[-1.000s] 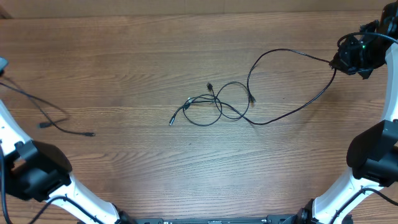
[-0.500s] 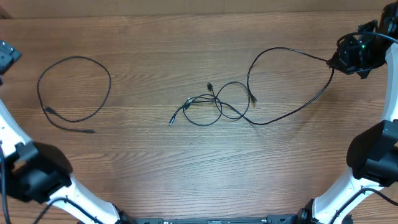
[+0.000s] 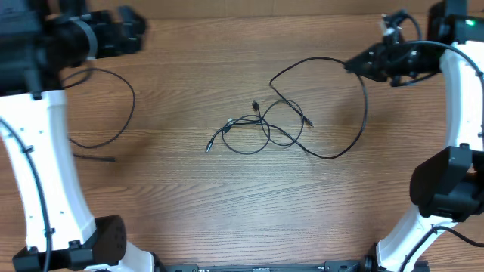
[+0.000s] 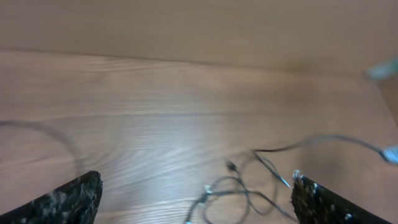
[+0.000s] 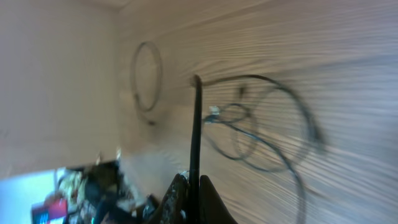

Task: Untangle cables
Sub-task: 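Bring both grippers back toward the remaining cable pile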

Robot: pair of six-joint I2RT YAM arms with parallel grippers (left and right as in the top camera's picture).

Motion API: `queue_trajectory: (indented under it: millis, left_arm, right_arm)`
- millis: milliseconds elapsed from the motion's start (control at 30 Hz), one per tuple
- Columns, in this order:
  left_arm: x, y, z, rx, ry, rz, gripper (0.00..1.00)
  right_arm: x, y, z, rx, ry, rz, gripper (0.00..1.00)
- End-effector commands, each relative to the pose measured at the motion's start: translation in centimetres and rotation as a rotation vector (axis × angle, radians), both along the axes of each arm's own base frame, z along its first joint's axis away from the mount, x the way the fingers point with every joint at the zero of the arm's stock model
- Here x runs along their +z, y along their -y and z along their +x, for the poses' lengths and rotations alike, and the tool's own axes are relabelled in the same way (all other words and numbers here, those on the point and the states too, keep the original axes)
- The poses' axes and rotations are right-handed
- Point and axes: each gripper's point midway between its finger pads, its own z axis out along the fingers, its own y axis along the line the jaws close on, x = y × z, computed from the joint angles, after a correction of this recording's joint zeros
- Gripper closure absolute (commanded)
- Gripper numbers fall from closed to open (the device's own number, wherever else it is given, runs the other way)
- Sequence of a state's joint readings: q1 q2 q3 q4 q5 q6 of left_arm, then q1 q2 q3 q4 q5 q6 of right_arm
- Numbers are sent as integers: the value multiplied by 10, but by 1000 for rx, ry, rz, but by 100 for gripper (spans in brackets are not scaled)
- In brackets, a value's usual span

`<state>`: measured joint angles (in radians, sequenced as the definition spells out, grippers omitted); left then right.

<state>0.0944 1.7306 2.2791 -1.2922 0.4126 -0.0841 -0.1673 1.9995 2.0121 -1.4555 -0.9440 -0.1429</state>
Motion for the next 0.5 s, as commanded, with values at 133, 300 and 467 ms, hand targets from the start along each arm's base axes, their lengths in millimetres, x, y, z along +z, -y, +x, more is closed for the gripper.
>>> queue_trajectory:
  millis: [133,300,467]
  left_arm:
    - [-15,87,-8,-185,5,171,3]
    - [-57,89,-16,-223,-129,333,4]
    - [-115,88,-15,-192,-353,326,11]
  right_arm:
    - [-1,1,10,-164,-57,-197,75]
    - [-6,22,16,-244,-79,-242,15]
    - [-5,52,19,-374,-147,-200,0]
